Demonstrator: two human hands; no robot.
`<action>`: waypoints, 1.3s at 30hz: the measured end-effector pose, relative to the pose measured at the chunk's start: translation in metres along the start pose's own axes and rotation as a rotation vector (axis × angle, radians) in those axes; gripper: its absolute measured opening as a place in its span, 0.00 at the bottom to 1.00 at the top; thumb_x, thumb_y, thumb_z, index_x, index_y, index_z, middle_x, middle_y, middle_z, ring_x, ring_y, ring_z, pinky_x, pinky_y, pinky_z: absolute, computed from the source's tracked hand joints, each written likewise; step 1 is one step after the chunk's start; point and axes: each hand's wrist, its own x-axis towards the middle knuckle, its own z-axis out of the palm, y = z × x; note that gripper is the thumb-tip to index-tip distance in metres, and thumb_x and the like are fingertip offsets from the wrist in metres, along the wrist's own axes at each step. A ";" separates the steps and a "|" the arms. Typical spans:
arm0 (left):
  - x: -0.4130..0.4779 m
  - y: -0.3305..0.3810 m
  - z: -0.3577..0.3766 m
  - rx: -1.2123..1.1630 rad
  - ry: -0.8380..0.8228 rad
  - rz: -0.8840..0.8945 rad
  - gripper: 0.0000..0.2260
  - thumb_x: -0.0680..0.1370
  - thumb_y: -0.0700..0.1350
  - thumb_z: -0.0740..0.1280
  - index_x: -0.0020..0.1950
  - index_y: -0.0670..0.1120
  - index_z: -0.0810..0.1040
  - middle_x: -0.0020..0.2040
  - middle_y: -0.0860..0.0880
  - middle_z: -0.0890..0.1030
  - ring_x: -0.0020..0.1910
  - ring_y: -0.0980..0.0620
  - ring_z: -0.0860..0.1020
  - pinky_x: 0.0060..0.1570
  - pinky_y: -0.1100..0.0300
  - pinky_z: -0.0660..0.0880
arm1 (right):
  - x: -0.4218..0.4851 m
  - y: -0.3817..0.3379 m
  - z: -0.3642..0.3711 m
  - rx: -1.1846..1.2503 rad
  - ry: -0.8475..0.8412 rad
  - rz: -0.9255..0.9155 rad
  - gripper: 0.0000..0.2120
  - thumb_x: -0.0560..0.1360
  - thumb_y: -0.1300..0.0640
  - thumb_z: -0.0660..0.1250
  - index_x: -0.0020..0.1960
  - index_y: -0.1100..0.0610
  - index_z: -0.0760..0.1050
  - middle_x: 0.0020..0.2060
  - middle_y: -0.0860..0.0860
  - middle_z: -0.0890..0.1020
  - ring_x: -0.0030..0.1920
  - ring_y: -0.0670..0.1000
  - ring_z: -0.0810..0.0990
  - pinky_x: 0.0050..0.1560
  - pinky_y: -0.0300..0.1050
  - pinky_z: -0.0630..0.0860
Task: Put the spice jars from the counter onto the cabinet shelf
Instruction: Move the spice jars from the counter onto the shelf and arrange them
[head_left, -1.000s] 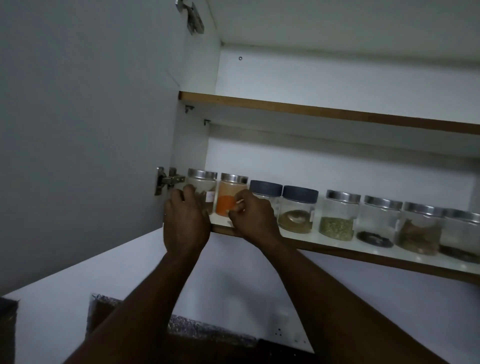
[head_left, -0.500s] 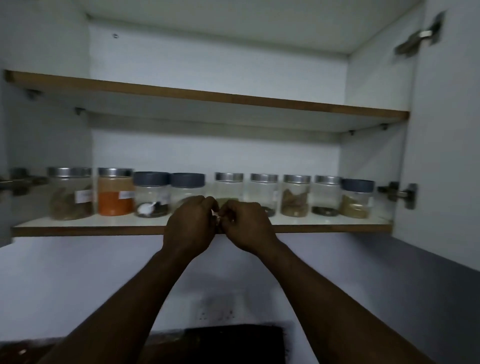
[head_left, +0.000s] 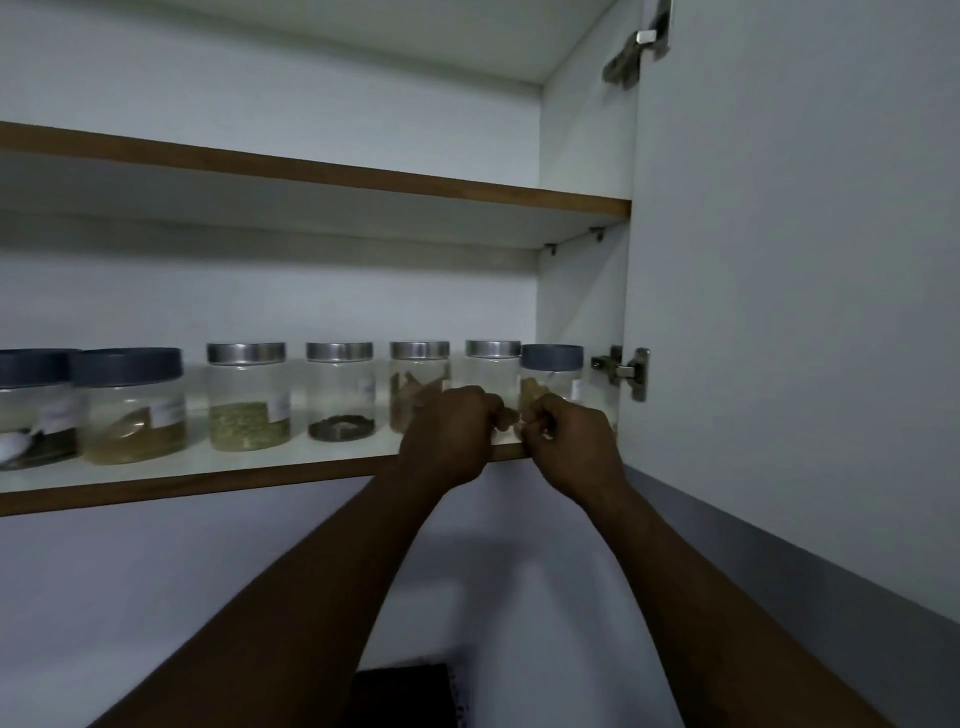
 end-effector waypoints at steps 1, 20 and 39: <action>0.007 0.007 0.006 -0.014 -0.019 -0.012 0.11 0.76 0.38 0.67 0.53 0.52 0.83 0.51 0.51 0.82 0.50 0.50 0.80 0.51 0.56 0.76 | 0.002 0.007 -0.002 -0.014 0.021 0.009 0.02 0.75 0.55 0.71 0.45 0.52 0.78 0.39 0.47 0.83 0.42 0.50 0.81 0.40 0.43 0.73; 0.056 0.024 0.052 -0.237 0.023 -0.180 0.22 0.74 0.49 0.73 0.64 0.47 0.70 0.46 0.48 0.83 0.47 0.48 0.81 0.40 0.57 0.72 | 0.053 0.029 0.003 -0.287 0.098 -0.082 0.33 0.81 0.47 0.65 0.81 0.56 0.58 0.79 0.54 0.63 0.65 0.60 0.77 0.58 0.54 0.79; 0.082 0.011 0.069 0.020 -0.420 -0.115 0.28 0.82 0.52 0.60 0.80 0.45 0.59 0.78 0.44 0.63 0.70 0.41 0.70 0.70 0.41 0.62 | 0.107 0.025 0.031 -0.437 0.085 -0.182 0.25 0.74 0.53 0.73 0.71 0.48 0.76 0.62 0.50 0.80 0.63 0.60 0.70 0.48 0.50 0.78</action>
